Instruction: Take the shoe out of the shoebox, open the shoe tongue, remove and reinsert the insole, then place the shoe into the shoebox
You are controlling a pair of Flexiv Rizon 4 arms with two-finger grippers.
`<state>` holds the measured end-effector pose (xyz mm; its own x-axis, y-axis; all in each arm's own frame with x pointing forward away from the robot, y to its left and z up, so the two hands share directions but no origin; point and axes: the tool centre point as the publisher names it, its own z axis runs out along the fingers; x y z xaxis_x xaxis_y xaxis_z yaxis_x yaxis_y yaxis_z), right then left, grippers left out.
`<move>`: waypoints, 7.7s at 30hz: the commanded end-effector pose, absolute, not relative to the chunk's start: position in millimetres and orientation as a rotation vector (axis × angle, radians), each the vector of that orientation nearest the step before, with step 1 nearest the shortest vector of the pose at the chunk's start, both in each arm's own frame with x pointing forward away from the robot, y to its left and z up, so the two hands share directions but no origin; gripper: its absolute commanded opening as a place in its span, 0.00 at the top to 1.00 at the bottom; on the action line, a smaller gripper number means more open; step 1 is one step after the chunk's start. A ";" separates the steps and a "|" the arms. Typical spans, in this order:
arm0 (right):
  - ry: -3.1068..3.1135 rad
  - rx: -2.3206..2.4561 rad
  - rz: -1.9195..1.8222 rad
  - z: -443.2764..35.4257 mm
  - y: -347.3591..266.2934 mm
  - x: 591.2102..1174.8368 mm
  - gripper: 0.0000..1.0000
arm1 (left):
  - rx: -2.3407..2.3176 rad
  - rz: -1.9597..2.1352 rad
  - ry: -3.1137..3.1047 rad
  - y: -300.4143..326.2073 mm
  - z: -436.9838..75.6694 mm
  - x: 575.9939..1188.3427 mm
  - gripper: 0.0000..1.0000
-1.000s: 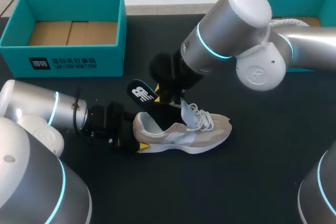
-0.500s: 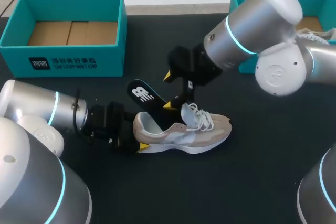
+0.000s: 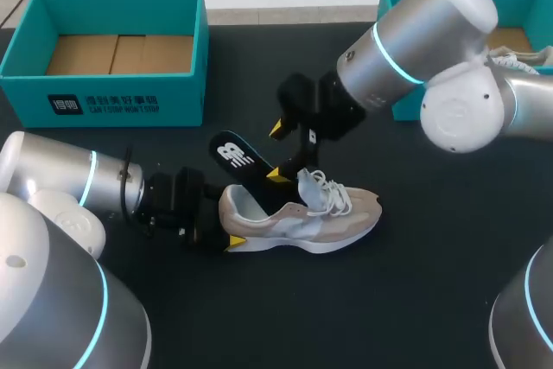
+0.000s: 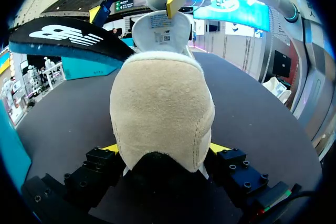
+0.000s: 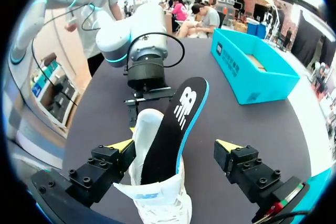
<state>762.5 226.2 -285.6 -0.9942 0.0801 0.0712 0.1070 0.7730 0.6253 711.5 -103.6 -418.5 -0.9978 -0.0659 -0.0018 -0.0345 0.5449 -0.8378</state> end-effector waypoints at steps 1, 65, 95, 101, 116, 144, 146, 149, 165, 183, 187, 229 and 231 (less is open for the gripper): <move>-2.847 -0.199 -1.027 -284.2 234.5 770.4 0.00 | -0.088 -1.479 2.732 -103.6 -419.7 710.8 1.00; -2.423 -0.104 -1.051 -308.7 289.9 764.7 1.00 | -0.088 -1.479 2.732 -103.6 -419.7 710.8 1.00; -2.551 -0.151 -1.439 -225.6 321.4 818.7 1.00 | -0.088 -1.479 2.732 -103.6 -419.7 710.8 1.00; -2.432 -0.263 -1.583 -184.8 326.1 829.7 1.00 | -0.088 -1.479 2.732 -103.6 -419.7 710.8 1.00; -2.506 -0.277 -1.619 -151.4 326.2 834.0 1.00 | -0.088 -1.479 2.732 -103.6 -419.7 710.8 1.00; -2.033 -0.634 -1.694 -60.0 260.6 807.4 1.00 | -0.088 -1.479 2.732 -103.6 -419.7 710.8 1.00; -2.033 -0.634 -1.694 -60.0 260.6 807.4 1.00 | -0.088 -1.479 2.732 -103.6 -419.7 710.8 1.00; -1.994 -0.697 -1.675 -61.8 252.1 806.3 1.00 | -0.088 -1.479 2.732 -103.6 -419.7 710.8 1.00; -1.880 -0.821 -1.695 -8.6 186.2 763.3 1.00 | -0.088 -1.479 2.732 -103.6 -419.7 710.8 1.00; -1.876 -0.840 -1.683 18.7 186.2 698.6 1.00 | -0.088 -1.479 2.732 -103.6 -419.7 710.8 1.00; -1.860 -0.860 -1.669 15.5 189.3 685.6 1.00 | -0.088 -1.479 2.732 -103.6 -419.7 710.8 1.00; -1.863 -0.897 -1.633 13.5 200.8 643.4 1.00 | -0.087 -1.478 2.734 -103.4 -419.3 710.8 1.00; -1.863 -0.897 -1.633 13.5 200.8 643.4 1.00 | -0.072 -1.460 2.738 -102.3 -417.0 711.1 0.76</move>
<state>642.0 197.1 13.8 -0.6576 0.1491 0.7384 0.7515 0.0623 0.6568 711.8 -103.2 -418.6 -0.9978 -0.0654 -0.0050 -0.0317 0.5472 -0.8364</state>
